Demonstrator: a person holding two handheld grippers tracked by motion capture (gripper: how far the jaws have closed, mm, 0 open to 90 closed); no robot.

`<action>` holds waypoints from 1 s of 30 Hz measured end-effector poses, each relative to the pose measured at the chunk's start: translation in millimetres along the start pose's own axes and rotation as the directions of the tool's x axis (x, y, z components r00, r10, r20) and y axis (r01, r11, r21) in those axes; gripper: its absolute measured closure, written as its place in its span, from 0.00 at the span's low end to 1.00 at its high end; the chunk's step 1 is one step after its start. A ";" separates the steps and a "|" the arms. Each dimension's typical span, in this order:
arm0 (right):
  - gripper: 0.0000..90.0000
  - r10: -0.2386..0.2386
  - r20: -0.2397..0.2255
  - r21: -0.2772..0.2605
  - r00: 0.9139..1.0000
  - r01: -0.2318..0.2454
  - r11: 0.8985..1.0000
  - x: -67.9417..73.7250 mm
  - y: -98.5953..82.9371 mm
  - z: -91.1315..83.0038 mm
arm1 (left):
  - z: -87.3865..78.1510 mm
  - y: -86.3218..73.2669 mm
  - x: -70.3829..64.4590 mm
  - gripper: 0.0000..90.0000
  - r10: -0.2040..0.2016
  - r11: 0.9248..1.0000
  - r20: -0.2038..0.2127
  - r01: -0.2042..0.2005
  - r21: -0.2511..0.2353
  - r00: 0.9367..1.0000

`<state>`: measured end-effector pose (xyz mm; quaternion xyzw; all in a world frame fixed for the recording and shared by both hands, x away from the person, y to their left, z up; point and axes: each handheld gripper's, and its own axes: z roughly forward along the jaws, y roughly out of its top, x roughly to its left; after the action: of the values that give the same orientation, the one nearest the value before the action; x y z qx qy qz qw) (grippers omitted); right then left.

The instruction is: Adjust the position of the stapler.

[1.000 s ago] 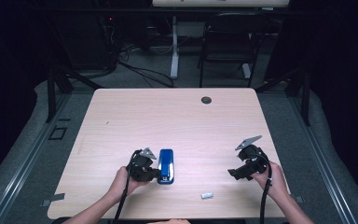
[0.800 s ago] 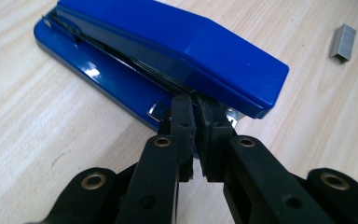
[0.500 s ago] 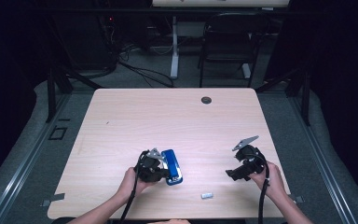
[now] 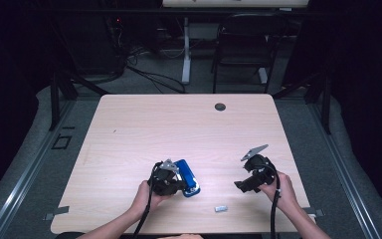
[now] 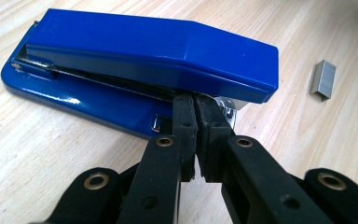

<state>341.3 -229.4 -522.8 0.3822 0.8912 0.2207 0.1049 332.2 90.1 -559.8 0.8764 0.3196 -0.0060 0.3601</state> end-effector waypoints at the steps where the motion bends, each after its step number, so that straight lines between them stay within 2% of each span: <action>1: 0.10 0.001 -0.002 0.001 1.000 -0.001 1.000 0.6 0.9 0.2 | 1.2 0.6 -0.8 0.97 -0.001 1.000 -0.001 0.001 -0.004 1.000; 3: 0.09 0.009 -0.016 -0.010 1.000 -0.009 1.000 1.7 3.0 1.1 | 3.1 1.9 -1.9 0.97 -0.007 1.000 0.003 0.007 -0.006 1.000; 4: 0.08 0.028 -0.043 -0.036 0.999 -0.030 0.999 1.3 4.3 1.2 | 6.4 3.7 -3.6 0.97 -0.014 1.000 0.010 0.015 -0.017 1.000; 6: 0.06 0.050 -0.060 -0.042 0.997 -0.053 0.998 1.1 5.7 1.4 | 9.1 5.8 -5.6 0.97 -0.012 1.000 0.006 0.012 -0.020 1.000; 13: 0.05 0.066 -0.086 -0.046 0.994 -0.070 0.996 6.1 12.5 5.6 | 17.7 13.3 -7.9 0.96 -0.022 0.999 0.009 0.023 -0.034 1.000; 17: 0.04 0.080 -0.103 -0.054 0.992 -0.085 0.995 8.7 15.3 7.2 | 18.6 17.5 -8.4 0.91 -0.015 1.000 0.024 0.015 -0.016 1.000; 20: 0.04 0.092 -0.115 -0.060 0.989 -0.100 0.993 10.1 16.6 6.5 | 14.7 19.7 -6.3 0.81 -0.021 1.000 0.037 0.021 0.000 0.999; 22: 0.04 0.092 -0.115 -0.060 0.989 -0.099 0.993 10.6 16.9 6.2 | 12.9 20.2 -5.0 0.72 -0.021 1.000 0.031 0.020 0.008 0.999; 24: 0.04 0.082 -0.121 -0.063 0.989 -0.090 0.994 12.8 18.3 6.5 | 9.1 21.6 0.8 0.57 -0.054 0.998 0.001 0.054 0.038 0.999; 26: 0.05 0.084 -0.135 -0.064 0.987 -0.093 0.994 15.3 20.1 7.2 | 7.3 22.7 4.3 0.49 -0.081 0.996 0.003 0.081 0.048 0.997; 28: 0.06 0.076 -0.143 -0.060 0.987 -0.085 0.995 18.0 23.2 7.8 | 6.2 23.4 5.3 0.39 -0.080 0.995 -0.002 0.080 0.061 0.997; 29: 0.06 0.076 -0.143 -0.060 0.987 -0.085 0.995 18.0 23.2 7.8 | 4.5 23.8 6.1 0.39 -0.073 0.995 -0.006 0.073 0.065 0.997; 30: 0.06 0.063 -0.152 -0.062 0.986 -0.074 0.995 22.0 26.4 9.7 | 0.5 24.5 7.4 0.34 -0.061 0.995 -0.010 0.061 0.083 0.998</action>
<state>346.5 -194.2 -519.2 0.3911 0.8750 0.2821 0.0426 352.0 80.8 -546.6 0.8805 0.3471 -0.0268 0.3218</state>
